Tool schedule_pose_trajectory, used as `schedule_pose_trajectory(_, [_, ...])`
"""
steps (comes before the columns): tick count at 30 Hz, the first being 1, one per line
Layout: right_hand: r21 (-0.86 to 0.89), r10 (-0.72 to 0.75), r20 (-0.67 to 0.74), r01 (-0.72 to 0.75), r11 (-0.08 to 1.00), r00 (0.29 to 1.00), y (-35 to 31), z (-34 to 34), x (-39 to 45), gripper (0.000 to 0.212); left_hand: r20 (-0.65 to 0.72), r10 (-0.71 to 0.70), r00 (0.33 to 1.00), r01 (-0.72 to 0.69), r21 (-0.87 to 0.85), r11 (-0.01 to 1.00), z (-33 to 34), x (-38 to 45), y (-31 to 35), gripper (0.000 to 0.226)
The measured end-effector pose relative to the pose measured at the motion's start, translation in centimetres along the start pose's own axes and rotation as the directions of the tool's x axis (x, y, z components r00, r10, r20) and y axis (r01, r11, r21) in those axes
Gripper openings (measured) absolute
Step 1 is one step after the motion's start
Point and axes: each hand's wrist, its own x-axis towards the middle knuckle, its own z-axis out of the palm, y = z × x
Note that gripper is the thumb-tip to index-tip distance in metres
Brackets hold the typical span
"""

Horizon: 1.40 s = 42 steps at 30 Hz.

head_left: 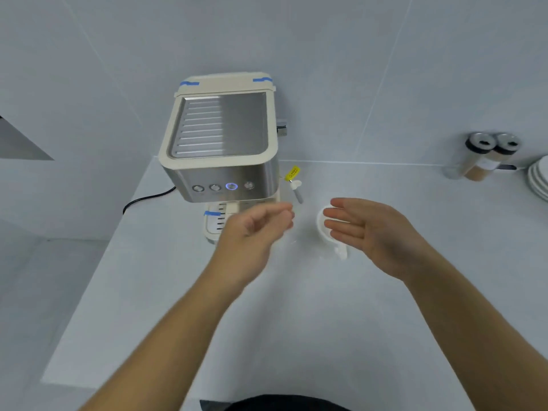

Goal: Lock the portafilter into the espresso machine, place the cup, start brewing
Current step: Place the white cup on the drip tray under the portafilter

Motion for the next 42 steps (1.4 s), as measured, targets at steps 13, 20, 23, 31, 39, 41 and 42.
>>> schedule_pose_trajectory(13, [-0.047,0.113,-0.360,-0.139,0.989,0.926,4.3,-7.6,5.3,0.009,0.005,-0.570,0.822,0.535,-0.353,0.768,8.6,5.3,-9.5,0.018])
schedule_pose_trajectory(20, [-0.021,0.169,-0.340,-0.187,0.982,0.925,6.6,-7.9,8.1,0.018,-0.005,-0.585,0.811,0.530,-0.416,0.738,10.8,7.6,-11.2,0.011])
schedule_pose_trajectory(23, [0.019,0.182,-0.314,-0.185,0.982,0.932,6.8,-8.0,8.4,0.022,-0.007,-0.578,0.816,0.520,-0.428,0.739,11.2,8.1,-11.5,0.011])
schedule_pose_trajectory(31, [0.068,0.218,-0.297,-0.208,0.976,0.930,7.4,-8.4,8.8,0.027,0.003,-0.562,0.827,0.499,-0.463,0.733,12.1,8.2,-11.6,0.016])
schedule_pose_trajectory(39, [-0.003,0.153,-0.249,-0.159,0.987,0.956,7.5,-6.5,6.8,0.027,-0.036,-0.518,0.854,0.434,-0.499,0.750,10.1,5.6,-11.8,0.019])
schedule_pose_trajectory(41, [-0.013,0.147,-0.207,-0.153,0.988,0.967,7.6,-5.4,6.3,0.027,-0.068,-0.504,0.861,0.398,-0.527,0.751,9.1,4.6,-11.8,0.020])
schedule_pose_trajectory(42, [-0.016,0.144,-0.190,-0.150,0.989,0.971,7.7,-5.0,6.2,0.027,-0.085,-0.497,0.864,0.378,-0.543,0.750,8.8,4.2,-11.8,0.020])
